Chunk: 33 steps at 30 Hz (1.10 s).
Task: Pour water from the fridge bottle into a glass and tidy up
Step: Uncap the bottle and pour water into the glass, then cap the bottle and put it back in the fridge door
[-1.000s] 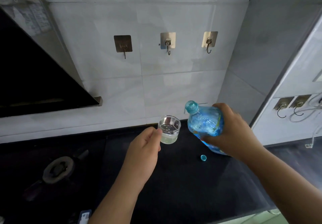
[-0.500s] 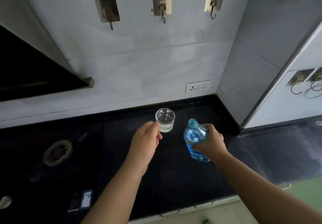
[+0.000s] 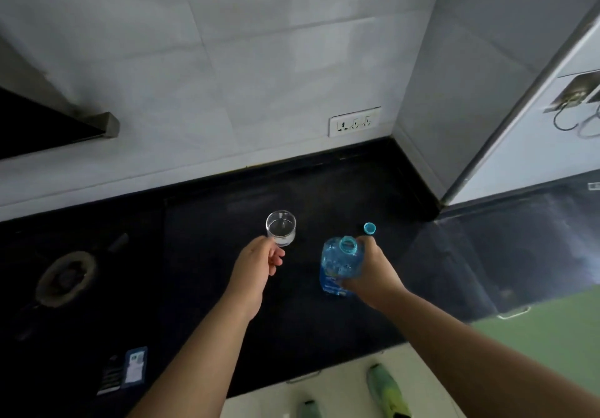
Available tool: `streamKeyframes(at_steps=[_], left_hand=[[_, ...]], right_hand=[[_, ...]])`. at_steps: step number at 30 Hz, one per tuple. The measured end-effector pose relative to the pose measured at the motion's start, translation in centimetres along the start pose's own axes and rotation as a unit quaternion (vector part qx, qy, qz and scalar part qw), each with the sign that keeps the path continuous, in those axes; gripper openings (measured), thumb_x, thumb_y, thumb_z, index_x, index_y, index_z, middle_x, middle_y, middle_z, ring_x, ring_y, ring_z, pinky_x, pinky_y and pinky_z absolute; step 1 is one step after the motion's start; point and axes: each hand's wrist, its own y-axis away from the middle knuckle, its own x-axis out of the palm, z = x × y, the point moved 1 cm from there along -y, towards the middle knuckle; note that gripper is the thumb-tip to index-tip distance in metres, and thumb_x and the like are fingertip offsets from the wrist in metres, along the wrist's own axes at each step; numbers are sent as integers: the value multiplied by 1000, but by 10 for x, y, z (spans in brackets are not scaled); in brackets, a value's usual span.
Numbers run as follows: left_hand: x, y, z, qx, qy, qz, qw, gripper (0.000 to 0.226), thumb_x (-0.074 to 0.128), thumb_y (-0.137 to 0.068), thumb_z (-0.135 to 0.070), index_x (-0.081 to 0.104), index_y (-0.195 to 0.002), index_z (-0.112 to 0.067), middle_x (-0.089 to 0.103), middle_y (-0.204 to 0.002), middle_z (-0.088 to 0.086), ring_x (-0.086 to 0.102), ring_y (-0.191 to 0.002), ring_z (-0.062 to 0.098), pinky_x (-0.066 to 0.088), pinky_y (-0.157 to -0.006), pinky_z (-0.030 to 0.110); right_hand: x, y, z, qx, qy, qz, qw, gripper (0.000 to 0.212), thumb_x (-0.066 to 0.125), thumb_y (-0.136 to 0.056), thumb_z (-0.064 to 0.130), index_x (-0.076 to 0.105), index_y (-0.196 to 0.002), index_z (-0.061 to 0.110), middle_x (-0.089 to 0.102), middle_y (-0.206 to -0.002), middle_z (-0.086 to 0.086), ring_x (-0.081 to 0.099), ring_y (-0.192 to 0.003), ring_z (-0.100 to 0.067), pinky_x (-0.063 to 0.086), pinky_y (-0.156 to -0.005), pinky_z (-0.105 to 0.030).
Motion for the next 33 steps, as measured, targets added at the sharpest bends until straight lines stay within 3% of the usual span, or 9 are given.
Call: streamKeyframes(at_steps=[3,6,10,14,21,25,29,31,33], left_hand=[[4,-16,11,-21,19,-2,1000,52,49,-95,-18,62,-46,-30,66,-86,8,52,-75,18,42,-75,38],[10,-29,22,-23,30,-3,999,45,48,-100,-20,60,-57,-26,67,-87,8,54,-76,18,42,-76,39],[20,-42,37,-52,31,13,998,54,48,-98,-19,63,-48,-30,66,-86,8,52,-79,21,41,-77,39],[34,-58,58,-91,18,26,995,28,50,-94,-23,63,-70,-19,68,-89,8,56,-82,20,44,-78,38],[59,-84,92,-132,-2,54,990,24,45,-97,-16,57,-77,-14,71,-95,7,60,-83,17,44,-73,33],[61,-88,95,-107,-62,75,990,24,45,-107,-29,61,-101,-13,74,-109,7,70,-86,18,49,-70,31],[52,-82,92,-112,-79,20,990,22,53,-106,-42,48,-116,-23,76,-99,9,78,-82,26,58,-64,32],[45,-71,90,-81,-121,-1,989,26,58,-104,-37,42,-120,-25,74,-94,7,76,-75,23,57,-61,31],[40,-58,90,12,-192,3,981,33,65,-99,-19,43,-121,-28,69,-92,2,70,-76,17,54,-65,29]], right_hand=[[-2,-6,-6,-10,7,15,1000,86,90,-67,18,39,-135,29,54,-129,4,60,-111,-15,54,-82,-26],[-1,-7,-8,-8,-6,14,1000,81,89,-67,13,39,-127,36,53,-127,7,60,-109,-12,53,-78,-21],[1,-9,-11,-10,-12,6,1000,78,88,-65,14,40,-122,38,54,-124,9,61,-106,-9,56,-78,-23],[1,-10,-13,-15,-21,6,1000,79,88,-65,11,41,-121,38,53,-124,10,61,-107,-9,59,-84,-28],[2,-10,-15,-22,-21,3,1000,78,87,-67,10,38,-120,40,51,-122,11,59,-102,-5,52,-69,-15],[1,-9,-15,-25,-22,2,999,78,87,-68,9,38,-120,40,50,-120,14,56,-100,0,50,-69,-13],[2,-9,-14,-27,-30,0,999,79,86,-67,9,37,-120,41,51,-122,12,59,-104,-6,56,-79,-20],[1,-8,-13,-25,-34,9,999,78,86,-69,9,38,-121,40,51,-123,11,59,-104,-7,59,-80,-23],[0,-7,-13,-25,-37,9,999,77,86,-68,10,39,-122,39,51,-123,10,60,-105,-9,60,-83,-28]])
